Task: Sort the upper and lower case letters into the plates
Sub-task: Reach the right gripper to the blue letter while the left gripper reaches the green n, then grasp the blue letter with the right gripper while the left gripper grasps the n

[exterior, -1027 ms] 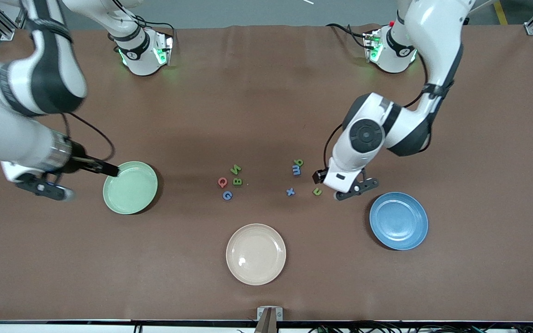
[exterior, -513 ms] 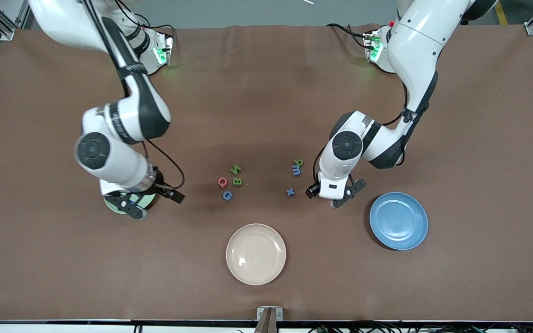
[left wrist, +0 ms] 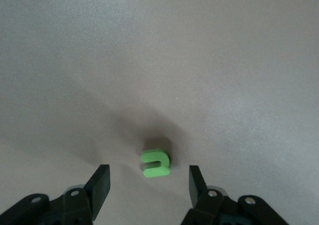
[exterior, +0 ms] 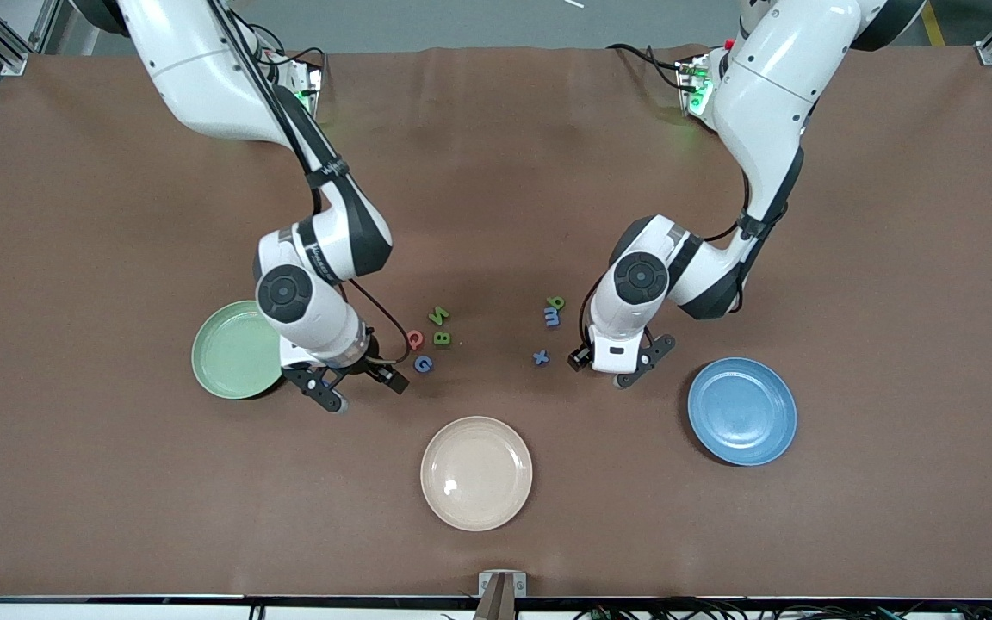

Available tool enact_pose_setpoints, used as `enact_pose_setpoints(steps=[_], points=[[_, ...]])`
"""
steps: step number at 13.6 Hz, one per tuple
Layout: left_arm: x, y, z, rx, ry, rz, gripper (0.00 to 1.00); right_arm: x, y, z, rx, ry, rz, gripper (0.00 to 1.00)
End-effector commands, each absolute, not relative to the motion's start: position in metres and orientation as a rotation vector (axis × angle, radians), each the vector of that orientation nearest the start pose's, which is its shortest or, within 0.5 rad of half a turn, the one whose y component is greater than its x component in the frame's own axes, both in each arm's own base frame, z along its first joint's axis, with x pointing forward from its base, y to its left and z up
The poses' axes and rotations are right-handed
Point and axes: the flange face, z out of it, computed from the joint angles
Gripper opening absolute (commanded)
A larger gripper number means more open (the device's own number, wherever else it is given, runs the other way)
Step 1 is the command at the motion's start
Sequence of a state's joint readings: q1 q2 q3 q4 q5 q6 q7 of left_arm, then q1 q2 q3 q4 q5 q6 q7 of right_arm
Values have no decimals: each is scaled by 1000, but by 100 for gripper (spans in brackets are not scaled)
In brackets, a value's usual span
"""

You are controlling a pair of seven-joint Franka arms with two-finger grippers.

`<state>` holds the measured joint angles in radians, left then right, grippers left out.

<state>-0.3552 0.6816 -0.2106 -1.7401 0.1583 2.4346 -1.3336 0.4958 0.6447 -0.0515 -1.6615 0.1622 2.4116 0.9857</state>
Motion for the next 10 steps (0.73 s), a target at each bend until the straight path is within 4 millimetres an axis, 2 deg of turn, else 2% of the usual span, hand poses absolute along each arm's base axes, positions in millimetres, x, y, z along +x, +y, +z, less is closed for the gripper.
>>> enact_pose_setpoints(steps=[1, 2, 5, 8, 10], points=[[571, -352, 189, -2979, -1080, -39, 66, 621, 317, 223, -2829, 994, -45, 100], [572, -352, 187, -2979, -1082, -39, 64, 613, 327, 206, -2846, 979, -29, 100], [571, -357, 178, -2978, -1077, -26, 62, 604, 344, 187, -2844, 1000, -30, 95], [573, -365, 171, -2973, -1095, -24, 60, 598, 352, 181, -2852, 1001, -20, 82], [573, -364, 168, -2969, -1096, -21, 50, 592, 360, 176, -2851, 1028, -15, 75]])
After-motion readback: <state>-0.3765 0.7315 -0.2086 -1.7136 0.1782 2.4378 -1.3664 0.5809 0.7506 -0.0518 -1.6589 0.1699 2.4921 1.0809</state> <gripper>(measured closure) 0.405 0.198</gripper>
